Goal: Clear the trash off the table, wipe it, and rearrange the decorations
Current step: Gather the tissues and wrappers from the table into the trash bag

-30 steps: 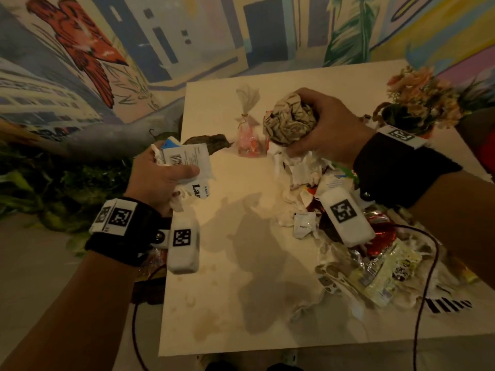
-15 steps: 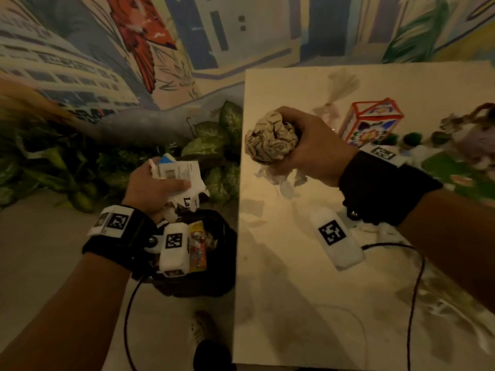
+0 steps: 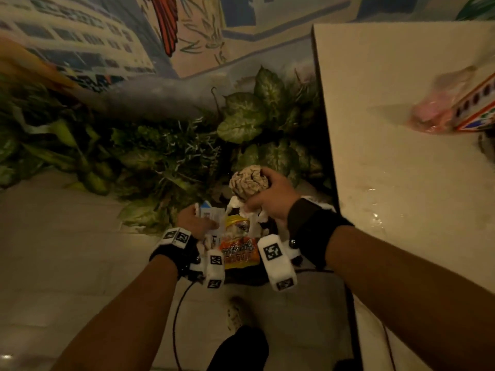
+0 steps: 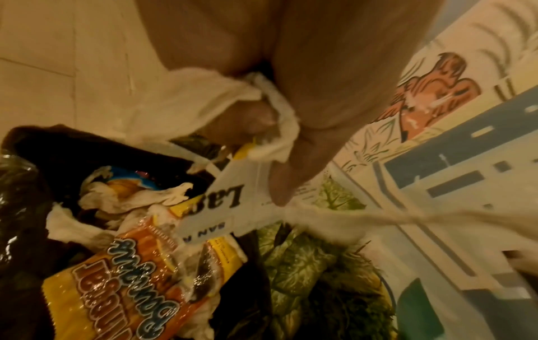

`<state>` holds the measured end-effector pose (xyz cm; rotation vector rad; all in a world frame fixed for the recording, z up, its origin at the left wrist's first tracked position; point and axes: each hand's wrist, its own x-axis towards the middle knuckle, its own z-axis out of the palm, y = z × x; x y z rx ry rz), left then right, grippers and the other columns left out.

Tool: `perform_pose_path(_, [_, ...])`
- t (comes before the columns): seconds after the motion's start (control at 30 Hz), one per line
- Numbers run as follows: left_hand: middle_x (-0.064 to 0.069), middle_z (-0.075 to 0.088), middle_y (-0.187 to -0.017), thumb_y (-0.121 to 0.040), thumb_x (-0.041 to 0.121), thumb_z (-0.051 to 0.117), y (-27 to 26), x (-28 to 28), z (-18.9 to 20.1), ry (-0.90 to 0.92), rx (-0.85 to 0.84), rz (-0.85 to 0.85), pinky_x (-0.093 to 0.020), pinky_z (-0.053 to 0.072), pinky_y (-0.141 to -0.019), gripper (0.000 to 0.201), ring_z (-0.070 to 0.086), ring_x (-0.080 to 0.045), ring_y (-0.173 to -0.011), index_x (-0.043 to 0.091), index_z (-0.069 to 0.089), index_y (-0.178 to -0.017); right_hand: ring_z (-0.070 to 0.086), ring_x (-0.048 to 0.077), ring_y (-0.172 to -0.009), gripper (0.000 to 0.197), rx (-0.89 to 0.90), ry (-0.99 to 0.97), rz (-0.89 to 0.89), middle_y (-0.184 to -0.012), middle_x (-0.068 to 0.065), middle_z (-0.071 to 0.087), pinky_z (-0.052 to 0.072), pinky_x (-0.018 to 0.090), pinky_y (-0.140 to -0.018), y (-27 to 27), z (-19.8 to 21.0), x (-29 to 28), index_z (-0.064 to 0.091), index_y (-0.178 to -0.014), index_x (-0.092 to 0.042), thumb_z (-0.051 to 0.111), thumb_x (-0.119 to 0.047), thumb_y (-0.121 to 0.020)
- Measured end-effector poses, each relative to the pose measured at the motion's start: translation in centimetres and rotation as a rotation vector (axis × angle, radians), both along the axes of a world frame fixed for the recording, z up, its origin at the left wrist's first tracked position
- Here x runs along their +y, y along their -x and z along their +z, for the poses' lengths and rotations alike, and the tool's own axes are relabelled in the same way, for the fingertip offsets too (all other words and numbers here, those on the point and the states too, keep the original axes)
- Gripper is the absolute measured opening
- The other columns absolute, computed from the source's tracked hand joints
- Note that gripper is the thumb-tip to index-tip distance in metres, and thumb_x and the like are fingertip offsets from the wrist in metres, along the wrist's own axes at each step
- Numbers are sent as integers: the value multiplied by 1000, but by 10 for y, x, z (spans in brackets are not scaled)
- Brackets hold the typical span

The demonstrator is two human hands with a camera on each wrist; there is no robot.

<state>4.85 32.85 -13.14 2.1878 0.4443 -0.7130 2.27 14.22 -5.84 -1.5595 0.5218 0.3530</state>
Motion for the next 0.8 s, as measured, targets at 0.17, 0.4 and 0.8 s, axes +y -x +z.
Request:
perform_pose_path(0.17, [-4,62,-87,-72,10,79,-3,4,-53,-2,112,-94,-29,46,-68,33,61,-25,-84,8,64,-101,55,27,-115,81,187,38,-95,-119,8,60,51,39,-94,6,-74,22,51,-130,-10,76,16,-58])
perform_pose_path(0.4, [-11,55,-129,-82,37,70,-1,21,-116,-87,267,-71,-35,48,-87,64,56,-31,-109,15,45,-137,56,27,-112,79,300,89,-72,-117,5,60,53,46,-93,9,-143,36,53,-128,-15,79,10,-58])
perform_pose_path(0.8, [-13,60,-121,-84,19,65,-11,50,-102,-177,60,35,-31,42,-83,39,57,-32,-108,9,56,-121,37,32,-136,87,493,179,122,-152,8,33,36,44,-111,6,-167,34,18,-150,-18,71,-19,-81])
